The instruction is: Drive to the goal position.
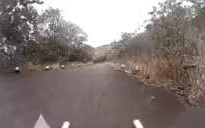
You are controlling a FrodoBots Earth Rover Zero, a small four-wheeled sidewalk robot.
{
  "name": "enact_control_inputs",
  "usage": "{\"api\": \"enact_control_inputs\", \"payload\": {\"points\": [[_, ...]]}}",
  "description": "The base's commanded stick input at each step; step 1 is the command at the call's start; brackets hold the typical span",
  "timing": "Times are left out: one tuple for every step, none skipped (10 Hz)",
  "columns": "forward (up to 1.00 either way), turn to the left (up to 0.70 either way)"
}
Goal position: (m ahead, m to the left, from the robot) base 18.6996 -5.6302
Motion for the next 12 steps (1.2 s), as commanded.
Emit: {"api": "enact_control_inputs", "payload": {"points": [[0.50, 0.00], [0.50, 0.00], [0.50, 0.00], [0.50, 0.00], [0.50, 0.00], [0.50, 0.00], [0.50, 0.00], [0.50, 0.00], [0.50, 0.00], [0.50, -0.19], [0.50, -0.50], [0.50, -0.50]]}}
